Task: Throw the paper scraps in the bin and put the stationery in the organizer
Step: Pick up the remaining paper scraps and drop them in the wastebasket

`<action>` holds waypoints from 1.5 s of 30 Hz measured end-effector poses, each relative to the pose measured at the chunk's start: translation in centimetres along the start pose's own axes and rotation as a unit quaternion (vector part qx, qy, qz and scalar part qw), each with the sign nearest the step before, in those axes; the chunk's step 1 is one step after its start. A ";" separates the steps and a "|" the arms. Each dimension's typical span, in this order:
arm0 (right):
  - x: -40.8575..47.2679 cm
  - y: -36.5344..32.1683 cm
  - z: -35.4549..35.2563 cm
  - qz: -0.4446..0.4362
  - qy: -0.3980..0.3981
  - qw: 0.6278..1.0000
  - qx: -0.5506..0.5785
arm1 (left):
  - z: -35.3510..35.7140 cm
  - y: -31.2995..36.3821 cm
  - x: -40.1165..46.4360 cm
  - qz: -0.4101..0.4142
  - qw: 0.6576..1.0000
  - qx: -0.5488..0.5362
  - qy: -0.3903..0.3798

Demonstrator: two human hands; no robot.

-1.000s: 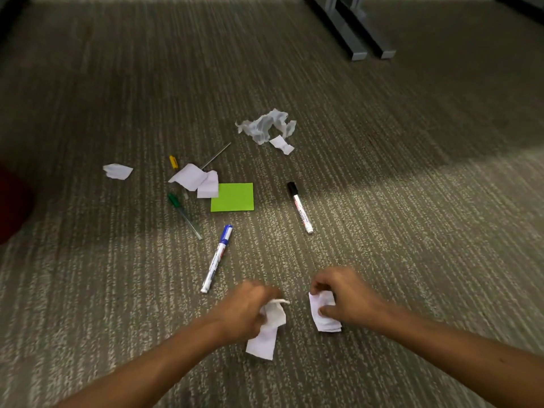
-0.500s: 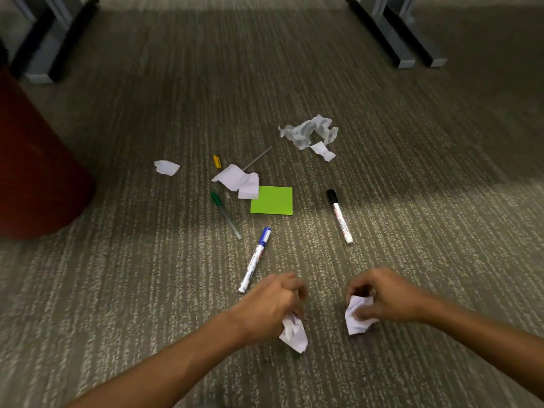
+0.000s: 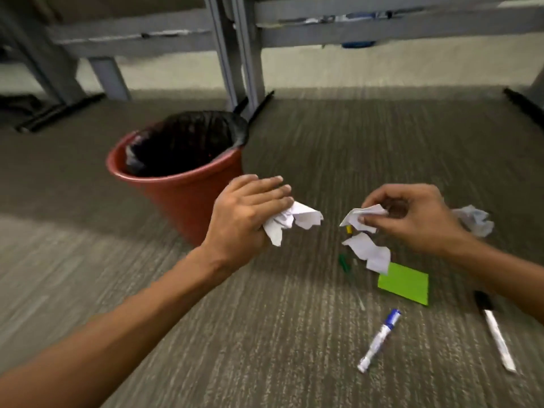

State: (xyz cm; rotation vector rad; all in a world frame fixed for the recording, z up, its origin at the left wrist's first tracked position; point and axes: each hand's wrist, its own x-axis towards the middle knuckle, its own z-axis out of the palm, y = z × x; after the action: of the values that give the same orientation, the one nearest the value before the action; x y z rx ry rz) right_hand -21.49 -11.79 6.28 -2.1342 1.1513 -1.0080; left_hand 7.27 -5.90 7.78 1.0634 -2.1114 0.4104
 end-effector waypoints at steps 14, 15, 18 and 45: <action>21.1 -13.8 15.3 -0.330 0.135 0.919 -0.170 | -9.1 -16.5 3.2 -0.457 0.867 0.193 0.051; 21.7 -13.6 16.0 -0.326 0.124 0.920 -0.178 | -8.6 -17.2 3.1 -0.484 0.853 0.193 0.032; 22.8 -13.1 17.8 -0.258 0.051 0.938 -0.226 | -7.2 -19.2 2.8 -0.576 0.799 0.165 -0.051; -0.2 12.0 -0.5 0.183 -0.027 0.931 -0.313 | 18.9 2.1 -1.8 -0.277 0.922 -0.078 -0.261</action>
State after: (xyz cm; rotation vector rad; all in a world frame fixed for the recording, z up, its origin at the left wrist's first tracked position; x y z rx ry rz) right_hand -27.70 -17.74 -2.06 -2.2380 1.9499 -0.4364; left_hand -2.36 -14.19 -6.42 1.7394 -2.0957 -0.3504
